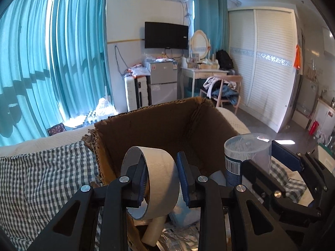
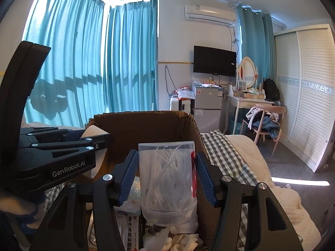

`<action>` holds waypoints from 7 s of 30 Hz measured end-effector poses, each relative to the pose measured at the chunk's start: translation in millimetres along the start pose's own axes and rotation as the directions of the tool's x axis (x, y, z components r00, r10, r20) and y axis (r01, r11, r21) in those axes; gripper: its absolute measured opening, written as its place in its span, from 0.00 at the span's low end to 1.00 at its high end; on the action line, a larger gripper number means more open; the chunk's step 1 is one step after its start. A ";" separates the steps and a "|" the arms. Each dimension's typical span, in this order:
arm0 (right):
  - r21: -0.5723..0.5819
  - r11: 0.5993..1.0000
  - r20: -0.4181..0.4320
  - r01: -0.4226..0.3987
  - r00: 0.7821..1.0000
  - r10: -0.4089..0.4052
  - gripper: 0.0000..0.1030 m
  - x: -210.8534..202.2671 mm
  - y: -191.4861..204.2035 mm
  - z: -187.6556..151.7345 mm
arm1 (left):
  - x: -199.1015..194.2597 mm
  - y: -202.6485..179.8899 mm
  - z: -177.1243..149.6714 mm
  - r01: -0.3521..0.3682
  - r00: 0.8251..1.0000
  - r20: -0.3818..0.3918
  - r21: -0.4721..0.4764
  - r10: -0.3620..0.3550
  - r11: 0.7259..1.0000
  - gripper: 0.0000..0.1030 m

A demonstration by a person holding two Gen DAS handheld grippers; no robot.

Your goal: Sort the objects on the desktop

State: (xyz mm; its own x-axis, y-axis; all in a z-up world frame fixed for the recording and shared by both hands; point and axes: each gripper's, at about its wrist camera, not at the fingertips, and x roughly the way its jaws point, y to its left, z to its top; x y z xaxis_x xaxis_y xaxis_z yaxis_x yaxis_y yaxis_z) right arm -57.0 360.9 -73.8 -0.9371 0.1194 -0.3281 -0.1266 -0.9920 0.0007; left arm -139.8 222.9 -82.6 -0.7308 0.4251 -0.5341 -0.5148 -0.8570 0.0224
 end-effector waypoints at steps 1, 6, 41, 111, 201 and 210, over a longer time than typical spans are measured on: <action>0.000 1.000 -0.006 -0.006 1.000 0.006 0.50 3.1 -0.4 0.2 | 3.6 0.0 -0.7 -0.004 1.000 -0.007 -0.001 0.004 1.000 0.29; -0.004 1.000 -0.004 -0.001 1.000 0.001 0.51 8.0 -2.0 -1.7 | 20.2 4.3 -1.6 0.007 0.998 -0.056 -0.034 -0.009 0.999 0.55; 0.033 0.998 0.030 0.053 0.998 -0.054 0.84 -83.6 -16.3 46.8 | -41.5 29.3 52.4 0.082 0.982 -0.169 -0.014 -0.083 0.997 1.00; -0.233 0.940 -0.055 -0.249 0.969 0.243 0.29 -103.9 152.4 -33.3 | -152.9 108.8 -143.5 -0.106 0.985 -0.151 -0.111 0.089 0.988 0.05; -0.085 0.989 0.250 -0.121 0.958 0.139 1.00 -172.8 161.0 86.4 | -275.9 149.0 -20.9 -0.401 0.856 0.298 -0.132 0.422 0.907 1.00; -0.079 0.987 0.151 -0.139 0.977 0.149 1.00 -140.2 176.8 33.7 | -236.9 196.1 -85.8 -0.397 0.881 0.185 -0.212 0.435 0.893 1.00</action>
State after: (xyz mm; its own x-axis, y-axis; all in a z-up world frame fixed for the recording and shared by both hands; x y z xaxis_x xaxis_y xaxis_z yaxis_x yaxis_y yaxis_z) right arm 41.0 170.3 4.1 -0.9838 -0.0250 -0.1775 0.0305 -0.9991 -0.0281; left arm -29.2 -70.8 -24.2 -0.9509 0.0553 -0.3044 -0.0749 -0.9958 0.0530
